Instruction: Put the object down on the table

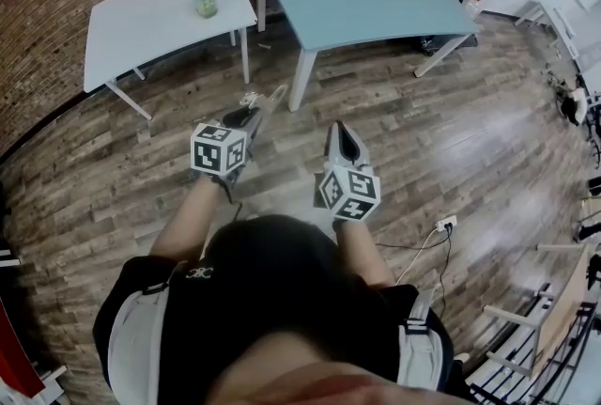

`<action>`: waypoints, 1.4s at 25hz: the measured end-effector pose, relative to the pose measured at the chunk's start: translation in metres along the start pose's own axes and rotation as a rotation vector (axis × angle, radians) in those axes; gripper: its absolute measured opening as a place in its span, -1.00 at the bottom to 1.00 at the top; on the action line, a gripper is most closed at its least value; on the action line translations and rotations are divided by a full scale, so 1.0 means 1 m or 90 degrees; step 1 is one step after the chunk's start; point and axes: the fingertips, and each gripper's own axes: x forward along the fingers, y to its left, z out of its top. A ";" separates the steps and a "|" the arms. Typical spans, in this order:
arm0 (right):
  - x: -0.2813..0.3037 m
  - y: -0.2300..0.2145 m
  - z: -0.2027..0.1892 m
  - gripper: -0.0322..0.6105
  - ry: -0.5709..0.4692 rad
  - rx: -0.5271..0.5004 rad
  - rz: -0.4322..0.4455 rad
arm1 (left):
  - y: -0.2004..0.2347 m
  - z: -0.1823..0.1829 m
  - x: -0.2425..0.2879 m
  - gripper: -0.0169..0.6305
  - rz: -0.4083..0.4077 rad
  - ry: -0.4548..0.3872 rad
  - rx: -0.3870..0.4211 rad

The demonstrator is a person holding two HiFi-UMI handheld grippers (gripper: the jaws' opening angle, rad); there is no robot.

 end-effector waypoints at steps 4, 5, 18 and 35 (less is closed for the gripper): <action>-0.001 0.012 -0.005 -0.86 -0.004 0.003 -0.013 | 0.010 -0.005 -0.003 -0.70 -0.009 0.012 0.003; -0.002 0.014 -0.007 -0.86 -0.004 0.003 -0.017 | 0.012 -0.006 -0.004 -0.70 -0.011 0.015 0.005; -0.011 0.018 -0.034 -0.86 0.021 0.011 -0.050 | 0.020 -0.030 -0.003 -0.70 -0.037 0.045 0.002; 0.094 -0.024 0.006 -0.86 0.000 0.016 -0.010 | 0.039 0.034 0.076 -0.71 -0.024 0.034 0.031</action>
